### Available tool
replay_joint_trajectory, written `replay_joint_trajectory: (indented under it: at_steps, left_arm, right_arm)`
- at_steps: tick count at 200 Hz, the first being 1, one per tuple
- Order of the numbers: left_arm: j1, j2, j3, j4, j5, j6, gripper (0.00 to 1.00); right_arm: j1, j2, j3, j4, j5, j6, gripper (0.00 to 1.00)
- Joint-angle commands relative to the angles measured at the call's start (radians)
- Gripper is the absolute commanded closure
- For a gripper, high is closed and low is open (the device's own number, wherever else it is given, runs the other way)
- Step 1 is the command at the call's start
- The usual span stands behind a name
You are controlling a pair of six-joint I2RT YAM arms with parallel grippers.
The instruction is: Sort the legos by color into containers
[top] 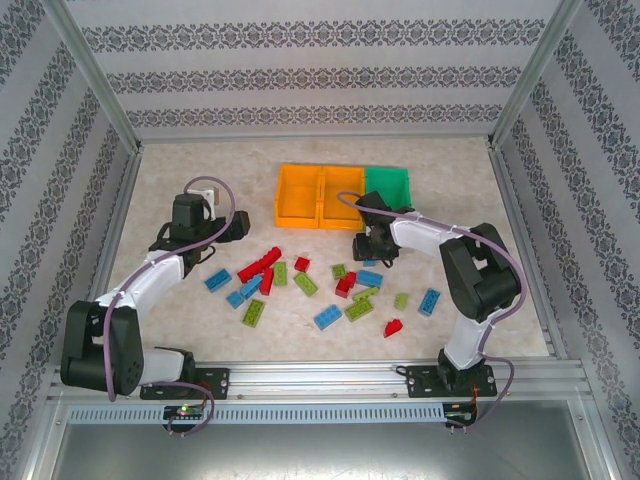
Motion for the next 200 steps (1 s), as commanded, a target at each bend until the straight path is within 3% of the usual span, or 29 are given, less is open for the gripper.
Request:
replay_joint_trajectory:
  at_steps: [1,20,64,99,156,200]
  left_arm:
    - [-0.009,-0.023,-0.012,-0.05,-0.031,-0.014,0.0]
    - [-0.009,-0.023,-0.009,-0.064,-0.044,-0.015,0.0]
    - [-0.009,-0.022,0.002,-0.074,-0.068,-0.032,0.0]
    - [-0.009,-0.01,0.017,-0.113,-0.122,-0.075,0.0]
    - [-0.01,0.028,0.047,-0.223,-0.165,-0.147,0.0]
    - [-0.01,0.065,0.044,-0.263,-0.129,-0.214,0.0]
  right_arm:
    - [0.005,-0.004,0.026,-0.006,0.007,-0.002,0.61]
    - [0.002,-0.053,0.04,0.0,0.016,0.001,0.7]
    - [-0.084,-0.127,0.14,0.02,-0.012,-0.018,0.7]
    - [-0.19,-0.023,0.271,-0.007,-0.035,-0.041,0.7]
    - [-0.244,0.139,0.413,-0.041,-0.024,-0.075,0.69]
    - [-0.246,0.195,0.456,-0.061,-0.006,-0.087,0.58]
